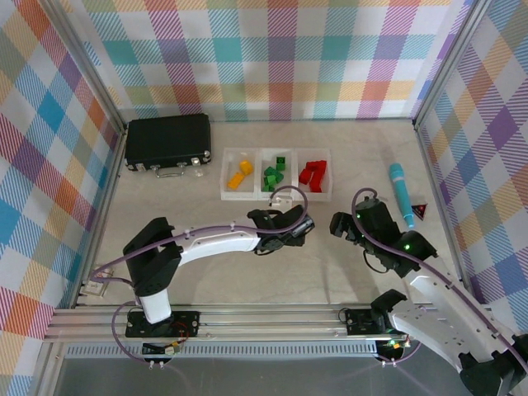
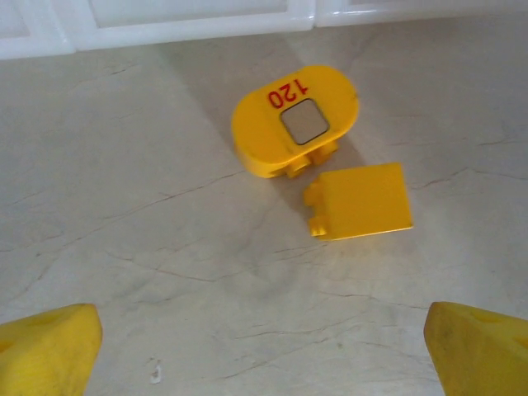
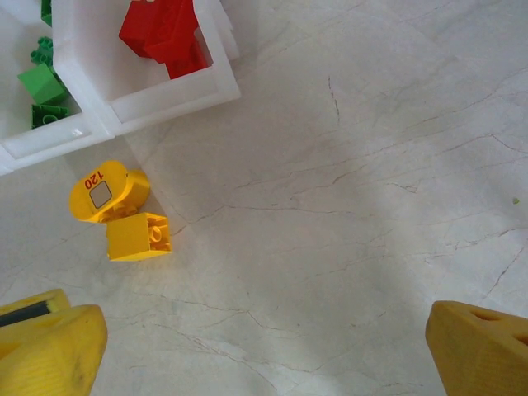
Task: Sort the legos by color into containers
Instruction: Pick up the lego from the center of the table.
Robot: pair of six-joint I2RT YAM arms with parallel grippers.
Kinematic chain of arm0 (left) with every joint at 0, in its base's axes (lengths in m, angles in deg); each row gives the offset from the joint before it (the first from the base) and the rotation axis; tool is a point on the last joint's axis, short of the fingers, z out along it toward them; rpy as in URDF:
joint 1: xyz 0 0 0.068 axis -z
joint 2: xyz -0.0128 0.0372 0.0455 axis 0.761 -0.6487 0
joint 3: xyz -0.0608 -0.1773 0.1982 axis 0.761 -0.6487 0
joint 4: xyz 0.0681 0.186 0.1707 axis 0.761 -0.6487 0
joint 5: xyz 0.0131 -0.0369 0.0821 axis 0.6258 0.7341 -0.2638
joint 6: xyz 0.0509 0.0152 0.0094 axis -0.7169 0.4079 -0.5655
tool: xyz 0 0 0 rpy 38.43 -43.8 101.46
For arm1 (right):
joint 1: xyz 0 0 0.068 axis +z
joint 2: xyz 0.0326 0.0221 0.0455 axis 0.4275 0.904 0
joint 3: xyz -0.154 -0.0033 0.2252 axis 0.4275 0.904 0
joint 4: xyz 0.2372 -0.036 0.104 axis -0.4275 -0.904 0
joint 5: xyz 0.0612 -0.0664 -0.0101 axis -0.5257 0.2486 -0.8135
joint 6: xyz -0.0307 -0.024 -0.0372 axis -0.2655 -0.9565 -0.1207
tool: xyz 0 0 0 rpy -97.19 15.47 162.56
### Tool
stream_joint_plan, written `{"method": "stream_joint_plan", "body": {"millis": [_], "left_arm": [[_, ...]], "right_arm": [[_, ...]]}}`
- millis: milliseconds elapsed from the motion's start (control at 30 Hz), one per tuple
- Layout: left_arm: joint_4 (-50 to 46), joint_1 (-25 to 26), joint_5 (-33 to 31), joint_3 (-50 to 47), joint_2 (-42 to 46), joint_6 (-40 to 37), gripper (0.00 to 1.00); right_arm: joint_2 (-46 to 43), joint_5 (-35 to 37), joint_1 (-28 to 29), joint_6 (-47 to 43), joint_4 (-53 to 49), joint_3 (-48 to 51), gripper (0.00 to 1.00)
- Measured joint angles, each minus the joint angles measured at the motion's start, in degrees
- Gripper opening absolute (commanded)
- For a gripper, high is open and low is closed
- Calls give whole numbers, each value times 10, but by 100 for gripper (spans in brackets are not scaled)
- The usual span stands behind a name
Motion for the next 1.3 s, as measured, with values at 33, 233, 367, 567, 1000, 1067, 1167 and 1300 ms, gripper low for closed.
{"method": "stream_joint_plan", "body": {"millis": [33,233,367,567,1000,1067,1167,1300], "left_arm": [[-4,0,-1,11,-9,3,100],[-17,-1,-3,75,-88,21,100],[-22,-1,2,117,-142,28,100],[-15,-5,19,137,-171,29,98],[29,-39,63,148,-198,46,69],[34,-39,67,148,-198,46,65],[44,-39,70,148,-198,47,60],[49,-39,75,148,-199,49,53]], "right_arm": [[-4,0,0,0,0,2,99],[-21,0,0,5,-1,7,99],[-32,0,0,4,-1,7,99],[-51,0,0,3,-1,26,99],[-92,0,0,-5,-2,37,99],[-94,0,0,-5,-2,40,99],[-95,0,0,-5,-2,43,99],[-95,0,0,-5,-2,44,99]]}}
